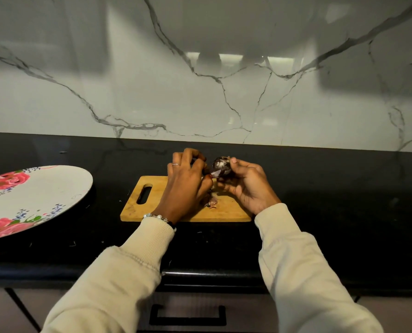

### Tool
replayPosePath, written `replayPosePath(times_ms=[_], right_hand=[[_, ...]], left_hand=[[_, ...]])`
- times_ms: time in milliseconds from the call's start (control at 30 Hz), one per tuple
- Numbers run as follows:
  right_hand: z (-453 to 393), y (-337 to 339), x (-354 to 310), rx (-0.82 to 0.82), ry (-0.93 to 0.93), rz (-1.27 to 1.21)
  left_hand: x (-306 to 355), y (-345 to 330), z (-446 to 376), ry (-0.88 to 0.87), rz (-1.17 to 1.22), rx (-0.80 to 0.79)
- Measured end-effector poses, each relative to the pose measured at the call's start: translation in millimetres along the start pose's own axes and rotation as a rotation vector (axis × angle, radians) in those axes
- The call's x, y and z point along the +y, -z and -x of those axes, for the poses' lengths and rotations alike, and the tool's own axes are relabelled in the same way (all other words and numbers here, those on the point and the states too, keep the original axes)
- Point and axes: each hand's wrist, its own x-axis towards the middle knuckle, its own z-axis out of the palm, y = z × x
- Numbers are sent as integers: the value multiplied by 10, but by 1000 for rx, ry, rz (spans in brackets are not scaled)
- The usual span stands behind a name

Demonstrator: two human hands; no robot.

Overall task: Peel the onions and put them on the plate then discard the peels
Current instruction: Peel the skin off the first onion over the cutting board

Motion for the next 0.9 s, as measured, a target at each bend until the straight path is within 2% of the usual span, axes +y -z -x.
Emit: replayPosePath(times_ms=[233, 367, 700, 900], right_hand=[[-21, 20, -24, 66, -32, -56], [-32, 31, -10, 59, -29, -1], [14, -25, 4, -78, -34, -14], [43, -30, 3, -140, -52, -35]], left_hand=[[-15, 23, 7, 65, -49, 8], [3, 45, 11, 84, 59, 28], [-44, 21, -5, -69, 168, 85], [-62, 26, 5, -54, 167, 158]])
